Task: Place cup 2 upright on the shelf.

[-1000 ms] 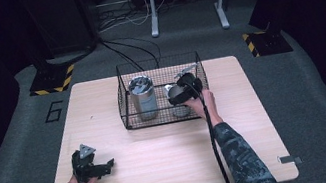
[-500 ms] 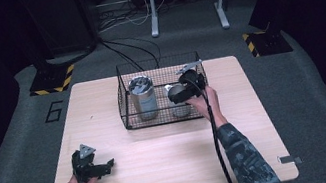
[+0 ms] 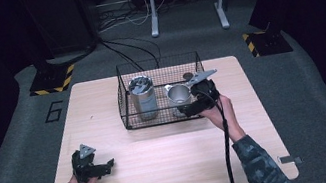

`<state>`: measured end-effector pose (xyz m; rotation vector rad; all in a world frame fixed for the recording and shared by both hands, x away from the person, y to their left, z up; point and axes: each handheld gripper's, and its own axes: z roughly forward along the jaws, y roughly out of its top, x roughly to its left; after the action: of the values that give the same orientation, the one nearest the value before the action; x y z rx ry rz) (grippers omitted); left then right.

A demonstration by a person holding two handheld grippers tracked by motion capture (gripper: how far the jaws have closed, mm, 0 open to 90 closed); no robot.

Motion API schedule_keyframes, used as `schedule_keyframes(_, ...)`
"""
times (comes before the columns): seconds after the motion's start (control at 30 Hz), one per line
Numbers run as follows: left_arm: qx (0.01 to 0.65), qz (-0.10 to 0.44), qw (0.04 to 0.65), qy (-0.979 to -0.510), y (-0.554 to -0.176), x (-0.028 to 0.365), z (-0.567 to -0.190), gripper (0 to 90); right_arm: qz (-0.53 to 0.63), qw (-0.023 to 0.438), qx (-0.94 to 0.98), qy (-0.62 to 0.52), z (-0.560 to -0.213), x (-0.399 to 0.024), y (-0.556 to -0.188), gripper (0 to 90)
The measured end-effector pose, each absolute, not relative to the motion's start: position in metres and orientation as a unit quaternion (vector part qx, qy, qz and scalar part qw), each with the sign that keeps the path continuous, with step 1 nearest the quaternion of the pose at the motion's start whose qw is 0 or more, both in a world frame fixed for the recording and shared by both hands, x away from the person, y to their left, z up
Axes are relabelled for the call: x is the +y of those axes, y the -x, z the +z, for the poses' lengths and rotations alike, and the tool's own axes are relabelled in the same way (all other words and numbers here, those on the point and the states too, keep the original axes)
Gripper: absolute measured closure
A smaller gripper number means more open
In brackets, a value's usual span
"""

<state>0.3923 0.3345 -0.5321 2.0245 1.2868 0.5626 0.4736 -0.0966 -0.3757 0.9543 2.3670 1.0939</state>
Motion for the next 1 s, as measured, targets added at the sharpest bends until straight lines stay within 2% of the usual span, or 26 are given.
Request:
schedule_keyframes(0.27, 0.492, 0.216, 0.332, -0.775, -0.392, 0.335, -0.532, 0.5, 0.378, 0.184, 0.846, -0.328, -0.385, -0.116, -0.447, 0.0)
schedule_keyframes(0.7, 0.492, 0.216, 0.332, -0.775, -0.392, 0.334, -0.532, 0.5, 0.357, 0.204, 0.837, -0.361, -0.422, -0.172, -0.399, 0.0)
schedule_keyframes(1.0, 0.493, 0.216, 0.332, -0.775, -0.392, 0.334, -0.532, 0.5, 0.355, 0.191, 0.805, -0.435, -0.470, -0.225, -0.365, 0.0)
